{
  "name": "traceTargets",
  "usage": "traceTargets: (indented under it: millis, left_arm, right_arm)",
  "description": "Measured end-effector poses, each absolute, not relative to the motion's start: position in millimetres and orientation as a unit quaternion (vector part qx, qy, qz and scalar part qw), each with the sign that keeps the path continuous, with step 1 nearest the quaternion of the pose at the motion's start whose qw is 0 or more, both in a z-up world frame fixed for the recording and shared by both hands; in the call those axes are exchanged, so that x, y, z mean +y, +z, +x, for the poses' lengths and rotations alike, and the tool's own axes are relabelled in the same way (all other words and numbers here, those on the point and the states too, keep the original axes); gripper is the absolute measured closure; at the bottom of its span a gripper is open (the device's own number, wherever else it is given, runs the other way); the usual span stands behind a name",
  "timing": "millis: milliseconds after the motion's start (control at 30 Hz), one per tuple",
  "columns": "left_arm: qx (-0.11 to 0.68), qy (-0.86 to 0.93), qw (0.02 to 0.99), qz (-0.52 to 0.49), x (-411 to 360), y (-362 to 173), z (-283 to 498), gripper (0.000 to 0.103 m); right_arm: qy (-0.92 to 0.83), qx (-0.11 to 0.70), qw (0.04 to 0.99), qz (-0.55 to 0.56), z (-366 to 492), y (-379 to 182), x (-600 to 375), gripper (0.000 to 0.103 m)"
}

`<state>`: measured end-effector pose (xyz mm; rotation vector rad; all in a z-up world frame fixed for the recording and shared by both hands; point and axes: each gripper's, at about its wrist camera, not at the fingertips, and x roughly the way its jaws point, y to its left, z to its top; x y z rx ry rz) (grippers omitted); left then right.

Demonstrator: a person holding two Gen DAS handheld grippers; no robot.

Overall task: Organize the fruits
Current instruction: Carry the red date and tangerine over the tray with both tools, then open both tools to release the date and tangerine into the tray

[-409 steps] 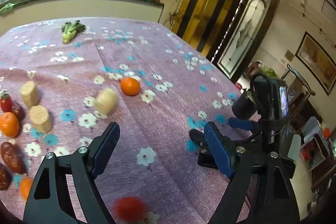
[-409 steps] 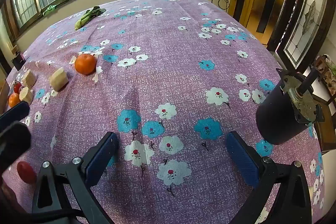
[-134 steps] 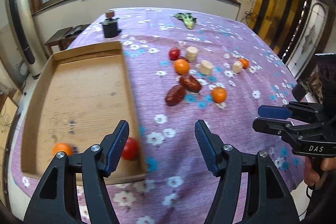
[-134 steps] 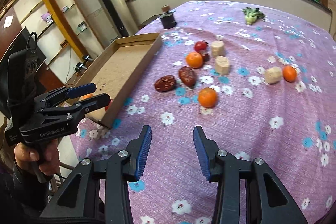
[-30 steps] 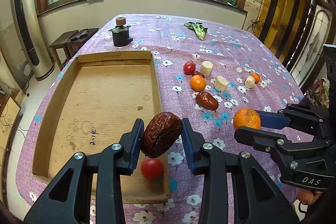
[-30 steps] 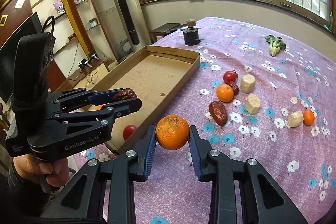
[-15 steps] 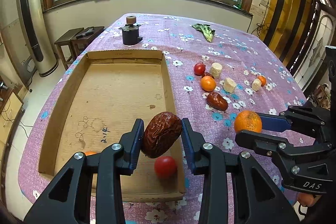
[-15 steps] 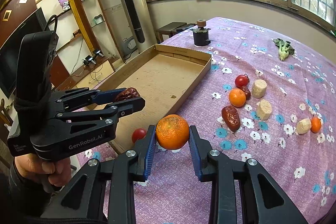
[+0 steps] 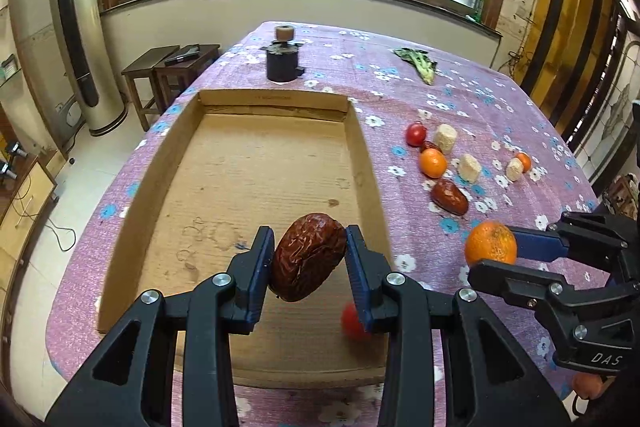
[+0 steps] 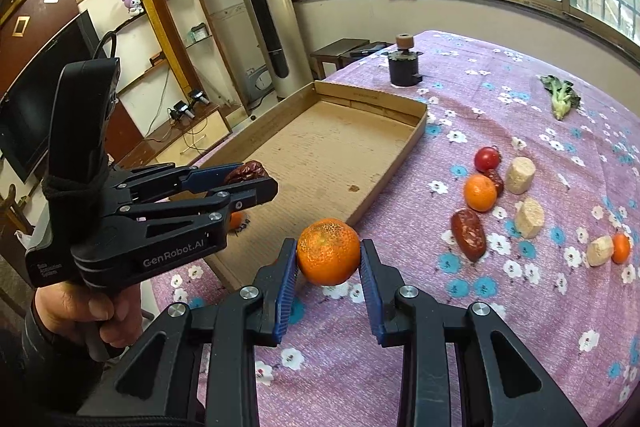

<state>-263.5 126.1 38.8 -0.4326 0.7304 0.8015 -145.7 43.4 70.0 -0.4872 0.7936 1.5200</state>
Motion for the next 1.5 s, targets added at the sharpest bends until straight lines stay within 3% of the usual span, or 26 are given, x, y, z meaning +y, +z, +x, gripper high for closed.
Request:
traceTargets:
  millis: [567, 1267, 1367, 1400, 1433, 1500]
  left_arm:
    - [0.352, 0.428, 0.796, -0.241, 183.4, 14.1, -297.9, 0.069]
    - [0.389, 0.444, 0.767, -0.253, 193.6, -21.3, -302.7, 0.068]
    - [0.387, 0.447, 0.766, -0.251, 190.8, -16.8, -304.1, 0.057]
    - [0.385, 0.452, 0.766, -0.246, 189.0, -14.1, -304.5, 0.043]
    - [0.381, 0.457, 0.767, -0.241, 187.2, -10.8, -305.4, 0.036]
    - [0.370, 0.460, 0.771, -0.238, 184.0, -3.0, -307.4, 0.036]
  right_arm:
    - [0.688, 0.362, 0.576, -0.252, -190.4, 37.2, 109.5, 0.072]
    - [0.684, 0.372, 0.547, -0.308, -213.1, -5.4, 140.9, 0.068]
    - [0.682, 0.372, 0.550, -0.307, -211.7, -2.9, 139.1, 0.062]
    - [0.683, 0.373, 0.550, -0.304, -210.6, -1.8, 138.2, 0.056]
    - [0.685, 0.373, 0.550, -0.300, -209.5, 0.4, 136.3, 0.052]
    - [0.686, 0.373, 0.551, -0.293, -208.9, 4.5, 132.3, 0.052]
